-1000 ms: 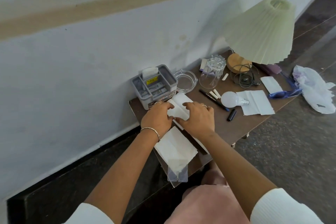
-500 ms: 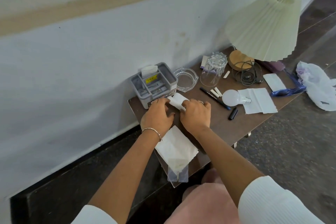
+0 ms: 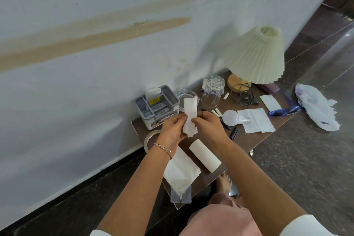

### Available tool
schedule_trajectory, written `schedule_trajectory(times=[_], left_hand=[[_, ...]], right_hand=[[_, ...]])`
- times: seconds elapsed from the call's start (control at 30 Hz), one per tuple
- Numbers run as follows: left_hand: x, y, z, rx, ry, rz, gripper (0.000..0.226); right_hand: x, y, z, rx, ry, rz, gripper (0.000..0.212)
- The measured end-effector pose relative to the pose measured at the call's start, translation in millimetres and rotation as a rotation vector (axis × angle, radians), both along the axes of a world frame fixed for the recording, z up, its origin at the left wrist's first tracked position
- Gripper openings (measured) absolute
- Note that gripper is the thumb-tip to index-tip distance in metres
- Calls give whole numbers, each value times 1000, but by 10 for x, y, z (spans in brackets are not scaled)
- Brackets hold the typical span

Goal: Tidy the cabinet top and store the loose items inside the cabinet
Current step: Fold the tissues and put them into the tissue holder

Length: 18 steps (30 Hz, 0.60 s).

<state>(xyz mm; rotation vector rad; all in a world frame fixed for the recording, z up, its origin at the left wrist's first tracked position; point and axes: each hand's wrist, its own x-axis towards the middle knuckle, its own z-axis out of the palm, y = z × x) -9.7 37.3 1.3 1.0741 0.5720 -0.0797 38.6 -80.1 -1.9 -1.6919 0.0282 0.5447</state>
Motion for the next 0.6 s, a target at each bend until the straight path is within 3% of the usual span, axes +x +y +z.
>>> schedule_trajectory(times=[0.23,0.4,0.5,0.6], left_hand=[[-46,62,133,60,-3,51,8],[-58,171,171,121,16,106,28],[-66,247,185,204,5,100,22],[-57,347,198,278,-24,79,18]], right_hand=[[-46,-25,193,255,71,-4,26],[-57,87,212,130,-17,-2,59],[-26,175,219,95,-35,42,80],[16,261,216,100,14,69,84]])
